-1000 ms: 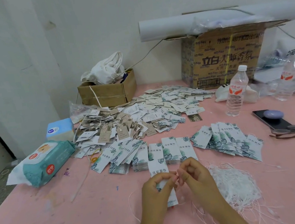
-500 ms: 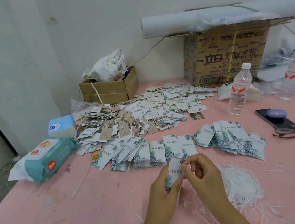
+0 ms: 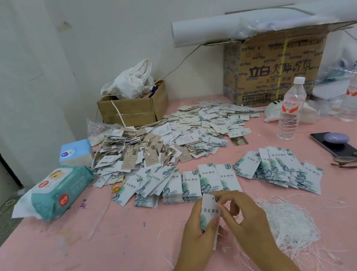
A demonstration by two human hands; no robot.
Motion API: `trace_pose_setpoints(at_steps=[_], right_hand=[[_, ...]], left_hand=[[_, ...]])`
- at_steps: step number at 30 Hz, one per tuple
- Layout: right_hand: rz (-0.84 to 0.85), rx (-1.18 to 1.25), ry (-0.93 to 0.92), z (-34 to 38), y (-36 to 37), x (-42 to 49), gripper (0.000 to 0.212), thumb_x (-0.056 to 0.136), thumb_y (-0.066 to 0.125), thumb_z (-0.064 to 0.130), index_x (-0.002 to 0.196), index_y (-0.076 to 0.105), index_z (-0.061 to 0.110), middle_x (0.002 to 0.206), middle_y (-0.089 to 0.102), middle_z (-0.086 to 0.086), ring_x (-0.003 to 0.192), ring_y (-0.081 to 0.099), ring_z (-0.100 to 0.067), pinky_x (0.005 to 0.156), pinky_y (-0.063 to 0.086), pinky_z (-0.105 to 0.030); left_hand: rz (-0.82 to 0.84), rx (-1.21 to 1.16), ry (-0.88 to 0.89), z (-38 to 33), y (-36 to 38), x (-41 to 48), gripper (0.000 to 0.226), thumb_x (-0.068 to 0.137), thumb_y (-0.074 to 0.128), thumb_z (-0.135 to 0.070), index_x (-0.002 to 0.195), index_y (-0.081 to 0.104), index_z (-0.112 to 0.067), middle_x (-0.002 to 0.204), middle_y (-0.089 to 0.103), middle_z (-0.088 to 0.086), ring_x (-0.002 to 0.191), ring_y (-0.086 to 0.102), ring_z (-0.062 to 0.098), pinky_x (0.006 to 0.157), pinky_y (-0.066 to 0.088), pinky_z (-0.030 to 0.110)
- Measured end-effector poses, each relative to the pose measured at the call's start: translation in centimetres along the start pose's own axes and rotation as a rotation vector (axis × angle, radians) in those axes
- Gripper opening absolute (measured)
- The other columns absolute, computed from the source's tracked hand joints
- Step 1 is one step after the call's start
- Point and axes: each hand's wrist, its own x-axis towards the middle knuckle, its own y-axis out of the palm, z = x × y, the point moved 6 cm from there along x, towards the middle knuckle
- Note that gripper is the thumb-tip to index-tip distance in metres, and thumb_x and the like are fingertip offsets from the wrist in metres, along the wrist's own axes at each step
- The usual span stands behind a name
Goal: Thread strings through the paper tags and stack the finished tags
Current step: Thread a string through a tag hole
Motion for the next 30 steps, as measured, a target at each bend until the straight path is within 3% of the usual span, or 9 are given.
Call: trace_pose_setpoints(at_steps=[2, 6, 8, 12, 17, 20, 22, 26, 30], right_hand=[[-0.017, -0.008, 0.002, -0.1, -0.1, 0.0, 0.016, 0.081, 0.064, 0.011, 0.086, 0.06, 0.026, 0.107, 0.062, 0.026, 0.062, 0.045, -0.006, 0.062, 0.038, -0.007], [-0.057, -0.024, -0.028, 0.0, -0.5, 0.1, 0.025, 0.08, 0.07, -0.001, 0.085, 0.061, 0.022, 0.103, 0.052, 0.019, 0.06, 0.045, -0.004, 0.06, 0.036, -0.007], [-0.079, -0.044, -0.026, -0.2, -0.7, 0.2, 0.024, 0.081, 0.071, 0.0, 0.085, 0.061, 0.022, 0.102, 0.048, 0.019, 0.059, 0.045, -0.002, 0.06, 0.035, -0.006], [-0.079, -0.082, -0.042, -0.2, -0.7, 0.2, 0.026, 0.08, 0.072, -0.001, 0.084, 0.061, 0.022, 0.099, 0.047, 0.019, 0.058, 0.044, -0.003, 0.059, 0.035, -0.006], [-0.094, -0.087, -0.051, -0.2, -0.8, 0.2, 0.023, 0.081, 0.071, 0.004, 0.083, 0.061, 0.024, 0.094, 0.049, 0.019, 0.058, 0.044, -0.002, 0.059, 0.035, -0.005], [-0.092, 0.135, 0.185, -1.5, -0.8, 0.5, 0.032, 0.082, 0.072, 0.006, 0.079, 0.061, 0.036, 0.086, 0.052, 0.013, 0.057, 0.051, -0.011, 0.059, 0.044, -0.015], [-0.039, 0.386, 0.413, -2.8, -0.2, 0.4, 0.03, 0.082, 0.071, 0.006, 0.081, 0.061, 0.034, 0.078, 0.053, 0.008, 0.059, 0.057, -0.024, 0.051, 0.047, -0.025], [0.15, 0.603, 0.663, -3.7, 1.0, 0.0, 0.008, 0.083, 0.071, 0.016, 0.09, 0.067, 0.016, 0.079, 0.044, -0.016, 0.043, 0.044, -0.006, 0.037, 0.034, -0.017], [0.205, 0.718, 0.745, -3.7, 1.4, -0.3, 0.033, 0.071, 0.072, 0.033, 0.087, 0.066, 0.005, 0.06, 0.04, -0.006, 0.037, 0.026, -0.004, 0.034, 0.024, -0.014]], left_hand=[[0.01, 0.021, 0.013, 0.1, 0.1, 0.0, 0.034, 0.092, 0.059, -0.034, 0.122, 0.054, -0.05, 0.101, 0.071, 0.001, 0.086, 0.069, 0.018, 0.077, 0.057, 0.048], [0.031, 0.069, 0.036, -0.1, 0.3, -0.2, 0.037, 0.09, 0.05, -0.052, 0.126, 0.05, -0.049, 0.096, 0.07, -0.006, 0.083, 0.068, 0.011, 0.075, 0.057, 0.036], [0.034, 0.101, 0.04, -0.2, 0.4, -0.3, 0.042, 0.09, 0.047, -0.054, 0.131, 0.048, -0.044, 0.097, 0.071, -0.005, 0.085, 0.069, 0.014, 0.078, 0.057, 0.037], [0.029, 0.165, 0.066, -0.5, 0.4, -0.6, 0.044, 0.099, 0.047, -0.044, 0.141, 0.043, -0.034, 0.099, 0.072, -0.004, 0.086, 0.07, 0.015, 0.08, 0.057, 0.034], [0.026, 0.193, 0.06, -0.9, 0.5, -0.7, 0.044, 0.1, 0.046, -0.037, 0.143, 0.04, -0.037, 0.096, 0.072, -0.002, 0.087, 0.07, 0.015, 0.083, 0.057, 0.037], [0.059, 0.168, 0.076, -1.6, 0.6, -0.8, 0.038, 0.102, 0.044, -0.035, 0.14, 0.045, -0.038, 0.097, 0.072, 0.002, 0.083, 0.07, 0.026, 0.076, 0.058, 0.042], [0.07, 0.153, 0.075, -1.8, 0.6, -0.8, 0.036, 0.101, 0.044, -0.035, 0.137, 0.046, -0.044, 0.1, 0.073, -0.002, 0.081, 0.07, 0.026, 0.069, 0.058, 0.035], [0.052, 0.169, 0.071, -1.8, 0.4, -0.7, 0.037, 0.099, 0.046, -0.037, 0.134, 0.048, -0.049, 0.101, 0.072, -0.004, 0.082, 0.069, 0.023, 0.069, 0.057, 0.03], [0.007, 0.081, 0.016, -1.8, 0.1, -0.6, 0.034, 0.095, 0.044, -0.044, 0.126, 0.056, -0.051, 0.116, 0.069, -0.014, 0.097, 0.069, 0.009, 0.077, 0.055, 0.023]])
